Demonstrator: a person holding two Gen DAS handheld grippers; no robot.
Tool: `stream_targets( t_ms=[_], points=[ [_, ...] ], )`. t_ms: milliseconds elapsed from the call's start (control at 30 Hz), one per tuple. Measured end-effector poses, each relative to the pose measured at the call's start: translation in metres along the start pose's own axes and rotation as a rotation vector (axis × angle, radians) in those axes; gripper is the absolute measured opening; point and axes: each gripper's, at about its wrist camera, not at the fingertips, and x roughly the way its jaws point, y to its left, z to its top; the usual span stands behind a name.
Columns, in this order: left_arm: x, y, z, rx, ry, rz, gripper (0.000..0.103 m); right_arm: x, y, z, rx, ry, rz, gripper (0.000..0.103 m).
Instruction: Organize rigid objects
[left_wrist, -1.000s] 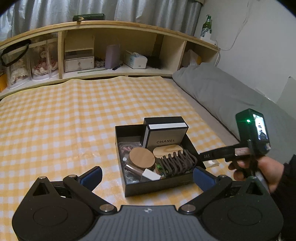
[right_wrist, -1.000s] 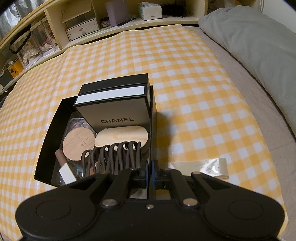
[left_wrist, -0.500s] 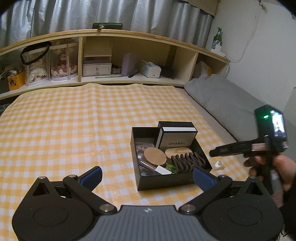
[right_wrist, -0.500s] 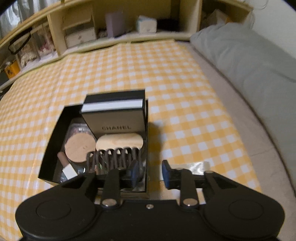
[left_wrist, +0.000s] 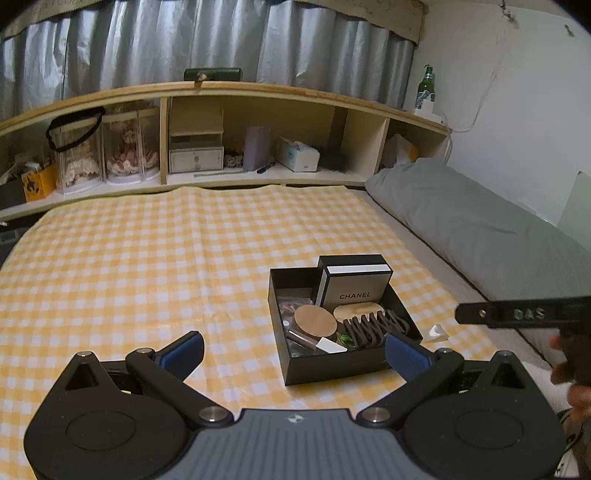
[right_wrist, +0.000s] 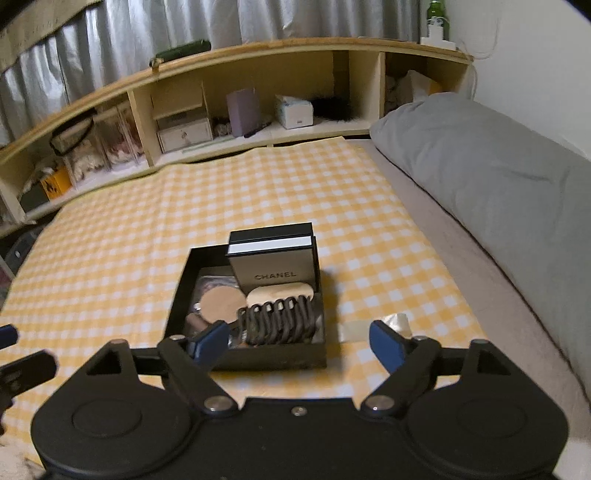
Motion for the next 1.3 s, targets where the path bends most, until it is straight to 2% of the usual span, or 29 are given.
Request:
stream_targets(
  t_ms=[200, 500, 767, 967, 1300],
  points=[
    [-0.011, 0.003, -0.007, 0.006, -0.008, 0.006, 0.103, -0.037, 0.011, -0.020, -0.006, -0.079, -0.015, 0.092],
    [-0.034, 0.009, -0.018, 0.004, -0.063, 0.033, 0.103, -0.078, 0.023, -0.052, -0.039, -0.205, -0.045, 0.102],
    [-0.041, 0.007, -0.030, 0.026, -0.066, 0.063, 0.103, -0.090, 0.030, -0.074, -0.066, -0.245, -0.083, 0.103],
    [-0.043, 0.007, -0.035, 0.039, -0.080, 0.076, 0.103, -0.089, 0.026, -0.081, -0.041, -0.254, -0.107, 0.103],
    [-0.041, 0.007, -0.036, 0.047, -0.080, 0.079, 0.103, -0.087, 0.028, -0.086, -0.037, -0.268, -0.103, 0.103]
  ],
)
